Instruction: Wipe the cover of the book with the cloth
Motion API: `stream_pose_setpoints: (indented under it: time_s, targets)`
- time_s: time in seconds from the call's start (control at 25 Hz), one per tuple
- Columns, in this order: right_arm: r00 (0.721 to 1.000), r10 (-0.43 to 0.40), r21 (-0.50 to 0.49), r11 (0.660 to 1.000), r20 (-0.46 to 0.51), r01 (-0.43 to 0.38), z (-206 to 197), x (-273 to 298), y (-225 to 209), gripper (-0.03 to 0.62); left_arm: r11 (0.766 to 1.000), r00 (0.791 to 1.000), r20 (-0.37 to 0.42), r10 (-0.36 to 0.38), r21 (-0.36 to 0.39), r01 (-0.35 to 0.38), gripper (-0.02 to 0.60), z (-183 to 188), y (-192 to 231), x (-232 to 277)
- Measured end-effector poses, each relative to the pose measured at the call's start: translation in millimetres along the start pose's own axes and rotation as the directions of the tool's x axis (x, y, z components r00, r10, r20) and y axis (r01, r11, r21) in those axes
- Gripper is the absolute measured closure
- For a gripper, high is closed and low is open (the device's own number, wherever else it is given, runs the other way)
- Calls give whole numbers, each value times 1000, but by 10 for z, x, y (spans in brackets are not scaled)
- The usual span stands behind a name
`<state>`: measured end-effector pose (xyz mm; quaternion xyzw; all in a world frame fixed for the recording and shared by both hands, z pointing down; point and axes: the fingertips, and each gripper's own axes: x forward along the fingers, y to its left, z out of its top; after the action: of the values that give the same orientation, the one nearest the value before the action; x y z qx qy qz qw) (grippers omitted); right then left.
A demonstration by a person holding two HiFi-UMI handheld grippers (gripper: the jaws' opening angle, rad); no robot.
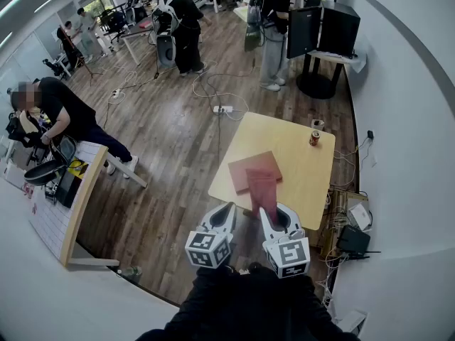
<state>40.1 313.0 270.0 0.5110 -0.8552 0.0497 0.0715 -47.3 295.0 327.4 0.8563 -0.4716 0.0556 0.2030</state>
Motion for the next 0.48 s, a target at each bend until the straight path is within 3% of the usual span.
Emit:
stream_pose_setpoints:
  time_s: [0.48]
  targets:
    - [1000,25,67,997,-11,-24,-153,15,-139,514,999,999,-32,17,-28,-18,545,-179,-46,148]
